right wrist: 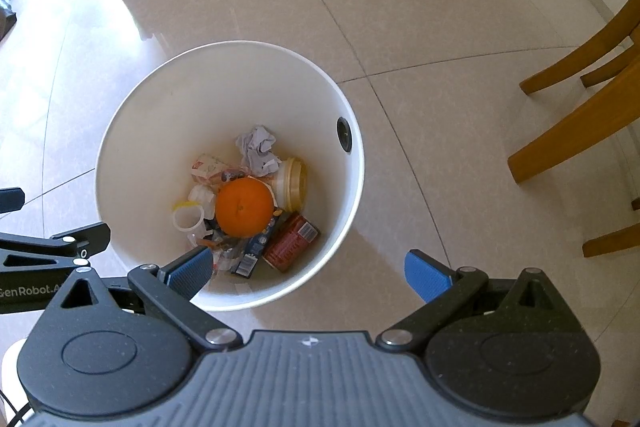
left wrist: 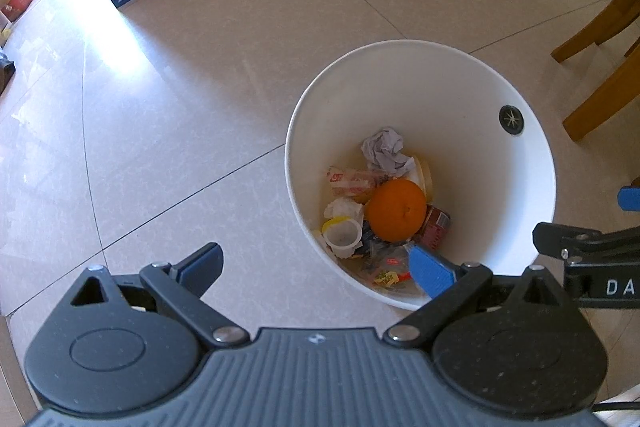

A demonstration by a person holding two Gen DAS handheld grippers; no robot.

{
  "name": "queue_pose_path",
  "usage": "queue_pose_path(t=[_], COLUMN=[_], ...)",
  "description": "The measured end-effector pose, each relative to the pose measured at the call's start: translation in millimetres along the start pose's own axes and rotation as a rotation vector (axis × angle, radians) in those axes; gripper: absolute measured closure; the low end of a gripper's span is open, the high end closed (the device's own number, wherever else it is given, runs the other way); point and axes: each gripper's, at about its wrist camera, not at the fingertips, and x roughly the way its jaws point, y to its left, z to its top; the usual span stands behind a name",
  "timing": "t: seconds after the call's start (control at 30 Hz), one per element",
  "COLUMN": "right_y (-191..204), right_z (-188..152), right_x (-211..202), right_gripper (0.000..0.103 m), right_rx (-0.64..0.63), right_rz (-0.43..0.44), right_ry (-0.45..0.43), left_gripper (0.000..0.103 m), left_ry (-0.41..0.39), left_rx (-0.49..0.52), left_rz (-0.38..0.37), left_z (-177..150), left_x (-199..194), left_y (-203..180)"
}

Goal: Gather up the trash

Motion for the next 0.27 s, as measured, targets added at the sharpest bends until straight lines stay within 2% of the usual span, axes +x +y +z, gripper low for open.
queue_pose_path(t=[0.27], right_y=[-1.2], right_z=[1.0], right_x=[-1.8], right_gripper=[0.0], right_rx=[0.001], right_rz=[0.002], right_ry=[0.0], left_gripper=[0.004], left_ry=[0.0], left_rx=[-0.005], left_rz=[-0.011], left_z=[-0.9], left_x=[-0.9], left_y=[0.3])
